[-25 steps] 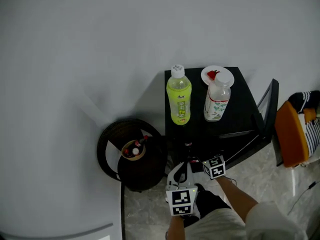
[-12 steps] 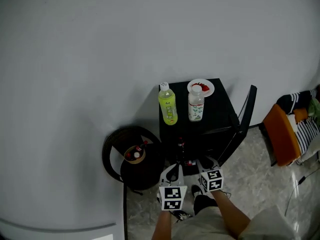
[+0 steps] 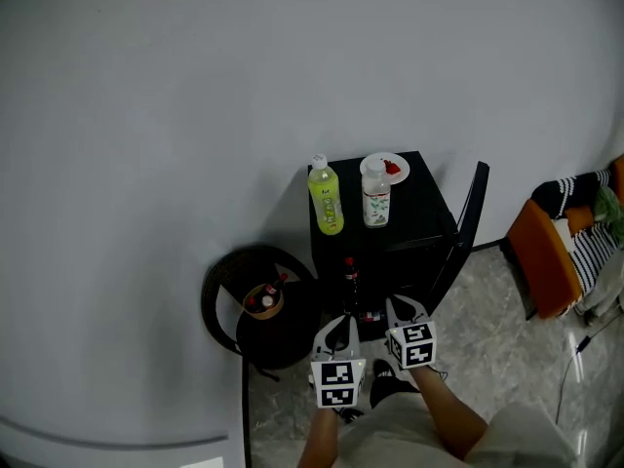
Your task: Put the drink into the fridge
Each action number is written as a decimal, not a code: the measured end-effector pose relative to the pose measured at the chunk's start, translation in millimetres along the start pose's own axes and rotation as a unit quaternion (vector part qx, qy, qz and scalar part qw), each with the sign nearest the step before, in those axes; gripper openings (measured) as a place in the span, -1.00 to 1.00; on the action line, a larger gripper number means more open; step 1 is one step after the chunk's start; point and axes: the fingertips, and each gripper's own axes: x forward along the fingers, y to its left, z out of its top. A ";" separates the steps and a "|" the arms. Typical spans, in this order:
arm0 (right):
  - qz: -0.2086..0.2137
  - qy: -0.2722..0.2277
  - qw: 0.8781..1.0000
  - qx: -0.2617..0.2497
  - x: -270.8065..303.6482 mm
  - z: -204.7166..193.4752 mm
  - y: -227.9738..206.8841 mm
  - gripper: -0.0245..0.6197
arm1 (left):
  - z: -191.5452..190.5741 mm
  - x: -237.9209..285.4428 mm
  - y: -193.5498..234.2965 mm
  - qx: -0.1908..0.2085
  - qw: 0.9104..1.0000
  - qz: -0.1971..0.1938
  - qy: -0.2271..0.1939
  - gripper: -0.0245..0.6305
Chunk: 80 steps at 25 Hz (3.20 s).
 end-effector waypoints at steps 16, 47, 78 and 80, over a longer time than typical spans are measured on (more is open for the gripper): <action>0.007 -0.104 0.995 0.009 1.4 153.4 -27.3 -0.90 | 99.9 37.0 9.9 0.020 0.998 -0.025 -0.058 -0.92; 0.002 -0.040 0.998 -0.058 139.0 202.3 -34.4 0.10 | 120.4 105.4 82.9 -0.031 0.997 0.014 -0.070 -0.92; 0.129 -0.046 0.988 -0.065 121.6 -21.6 -3.4 0.07 | -50.0 45.3 3.8 -0.055 0.998 -0.020 0.018 -0.92; 0.120 -0.042 0.989 -0.070 138.6 -41.9 -13.5 0.07 | -64.8 52.9 0.2 -0.064 0.998 -0.020 0.023 -0.92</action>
